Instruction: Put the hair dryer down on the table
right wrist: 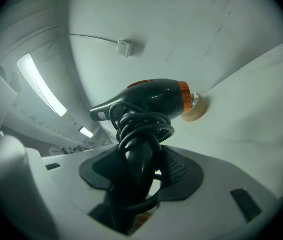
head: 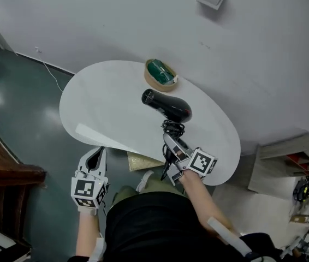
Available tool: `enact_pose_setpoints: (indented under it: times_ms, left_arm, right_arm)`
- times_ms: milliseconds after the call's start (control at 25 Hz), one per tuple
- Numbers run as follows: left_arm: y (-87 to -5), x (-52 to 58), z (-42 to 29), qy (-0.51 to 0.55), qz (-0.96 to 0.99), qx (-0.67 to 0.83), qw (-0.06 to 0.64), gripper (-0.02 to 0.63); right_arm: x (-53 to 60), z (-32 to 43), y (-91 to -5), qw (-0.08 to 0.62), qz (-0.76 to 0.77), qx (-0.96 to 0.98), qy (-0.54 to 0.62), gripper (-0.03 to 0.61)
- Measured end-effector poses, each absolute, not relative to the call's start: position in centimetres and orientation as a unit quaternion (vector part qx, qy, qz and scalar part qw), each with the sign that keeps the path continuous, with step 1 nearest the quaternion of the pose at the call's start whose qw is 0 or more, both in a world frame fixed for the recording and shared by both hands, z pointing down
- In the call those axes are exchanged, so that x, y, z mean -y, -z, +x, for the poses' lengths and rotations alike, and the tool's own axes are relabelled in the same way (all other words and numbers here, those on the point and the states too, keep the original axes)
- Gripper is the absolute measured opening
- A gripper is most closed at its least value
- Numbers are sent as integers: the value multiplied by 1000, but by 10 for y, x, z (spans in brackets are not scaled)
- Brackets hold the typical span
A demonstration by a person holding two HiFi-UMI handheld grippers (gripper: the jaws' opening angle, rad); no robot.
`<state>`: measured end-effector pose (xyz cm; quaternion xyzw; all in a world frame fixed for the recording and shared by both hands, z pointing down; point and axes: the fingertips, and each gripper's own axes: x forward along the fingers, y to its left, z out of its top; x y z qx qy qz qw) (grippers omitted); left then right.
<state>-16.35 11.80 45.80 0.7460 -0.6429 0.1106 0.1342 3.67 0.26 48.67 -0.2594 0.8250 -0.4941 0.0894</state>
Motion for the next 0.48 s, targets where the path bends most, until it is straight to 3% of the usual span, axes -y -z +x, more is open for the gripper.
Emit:
enact_pose_setpoints:
  times_ms: [480]
  left_arm:
    - [-459, -38, -152, -120, 790, 586, 132, 9]
  right_arm:
    - [39, 63, -504, 103, -327, -795, 500, 233]
